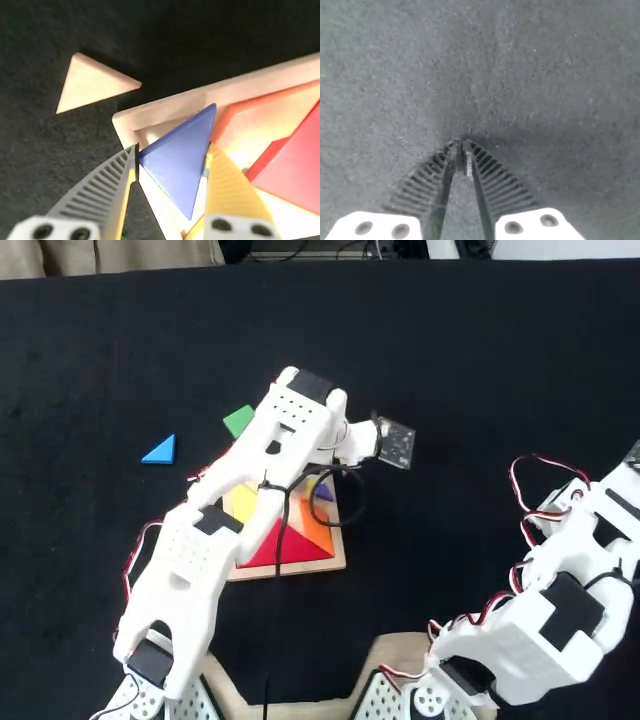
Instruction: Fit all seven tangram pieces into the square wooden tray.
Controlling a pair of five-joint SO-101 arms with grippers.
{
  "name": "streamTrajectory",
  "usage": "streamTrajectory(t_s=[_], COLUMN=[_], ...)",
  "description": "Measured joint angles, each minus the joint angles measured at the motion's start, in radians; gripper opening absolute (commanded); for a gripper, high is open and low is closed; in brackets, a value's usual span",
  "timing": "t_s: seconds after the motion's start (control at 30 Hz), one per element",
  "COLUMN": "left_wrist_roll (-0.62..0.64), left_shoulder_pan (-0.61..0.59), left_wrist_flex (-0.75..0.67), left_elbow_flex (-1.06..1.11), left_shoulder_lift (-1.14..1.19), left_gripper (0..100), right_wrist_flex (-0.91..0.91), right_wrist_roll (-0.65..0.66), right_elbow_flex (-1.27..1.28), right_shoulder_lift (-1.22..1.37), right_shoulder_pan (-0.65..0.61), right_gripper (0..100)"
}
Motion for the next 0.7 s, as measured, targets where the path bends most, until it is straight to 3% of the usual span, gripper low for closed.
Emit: streamTrajectory(t_s=[0.1, 0.27, 0.7], left_wrist_roll=[-0.018, -0.021, -0.005], left_shoulder_pan=[-0.005, -0.006, -0.006], left_wrist_flex=[0.000, -0.002, -0.005], left_elbow_flex=[0.000, 0.000, 0.000], left_shoulder_lift=[0.000, 0.000, -0.018], left_gripper=[15, 26, 26], right_wrist_flex=[0.000, 0.000, 0.000], right_wrist_roll=[0.000, 0.000, 0.000], right_elbow_flex=[0.000, 0.000, 0.000], right_shoulder_lift=[0.000, 0.000, 0.000], right_shoulder_pan=[0.000, 0.000, 0.000], right_gripper=[1.2, 1.2, 1.2])
